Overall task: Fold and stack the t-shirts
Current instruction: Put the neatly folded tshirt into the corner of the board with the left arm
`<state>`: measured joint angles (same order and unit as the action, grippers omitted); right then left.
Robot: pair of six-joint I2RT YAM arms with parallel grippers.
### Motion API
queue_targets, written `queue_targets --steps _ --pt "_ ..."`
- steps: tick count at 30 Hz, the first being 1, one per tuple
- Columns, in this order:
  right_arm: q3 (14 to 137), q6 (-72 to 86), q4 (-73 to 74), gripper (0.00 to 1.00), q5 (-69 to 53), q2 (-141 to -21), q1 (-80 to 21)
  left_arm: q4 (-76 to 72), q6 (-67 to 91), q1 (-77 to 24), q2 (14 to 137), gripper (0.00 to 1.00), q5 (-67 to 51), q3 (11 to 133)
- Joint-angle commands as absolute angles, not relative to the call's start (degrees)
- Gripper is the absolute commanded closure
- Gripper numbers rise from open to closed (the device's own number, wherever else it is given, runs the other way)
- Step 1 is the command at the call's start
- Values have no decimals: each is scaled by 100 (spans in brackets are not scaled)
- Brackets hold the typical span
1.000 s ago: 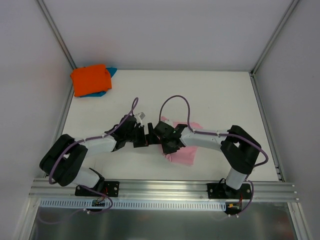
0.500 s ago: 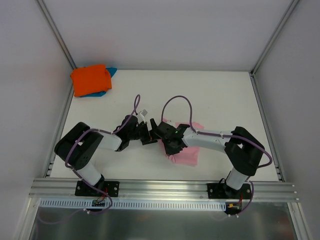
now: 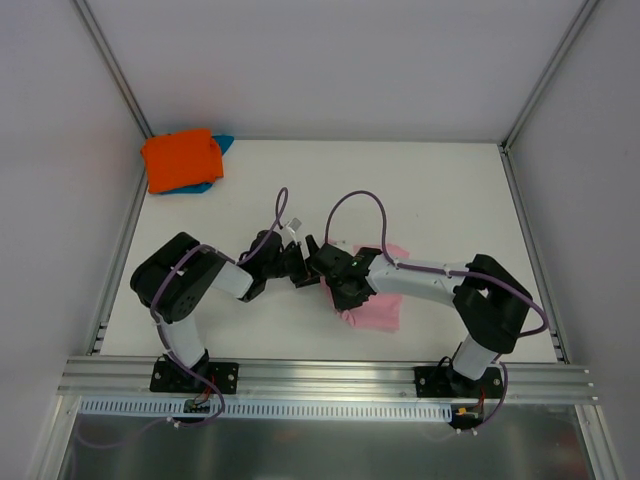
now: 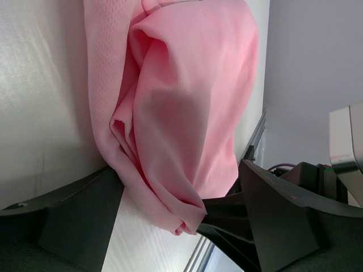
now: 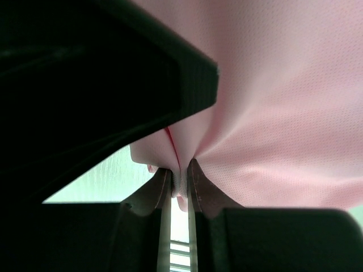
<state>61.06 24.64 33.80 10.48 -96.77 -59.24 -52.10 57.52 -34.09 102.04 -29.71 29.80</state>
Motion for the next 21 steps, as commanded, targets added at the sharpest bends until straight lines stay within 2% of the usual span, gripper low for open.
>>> queue_targets --steps 1,2,5,6,8,9,11,21 --pt "6258 2479 3437 95 1099 -9457 -6003 -4746 5634 -3586 10582 17 -2795 2988" --pt "6258 2479 3437 95 1099 -9448 -6012 -4737 5634 -3612 10599 19 -2786 3006" --pt "6258 2470 3437 95 1099 -9448 -6020 -4729 5590 -3630 10626 40 -2786 3041" --pt "6258 2470 3437 95 1107 -9457 -6012 -4711 5590 -3630 10626 54 -2795 3050" --pt "6240 2470 3428 95 1081 -9457 -6020 -4667 5564 -3639 10617 70 -2769 3059" --pt "6240 2470 3428 95 1090 -9448 -6012 -4641 5529 -3639 10617 87 -2760 3085" --pt "6232 2470 3419 95 1081 -9439 -6029 -4562 5493 -3639 10617 99 -2725 3129" --pt "5933 2549 3393 96 1099 -9185 -6100 -4421 5379 -3656 10591 100 -2549 3243"
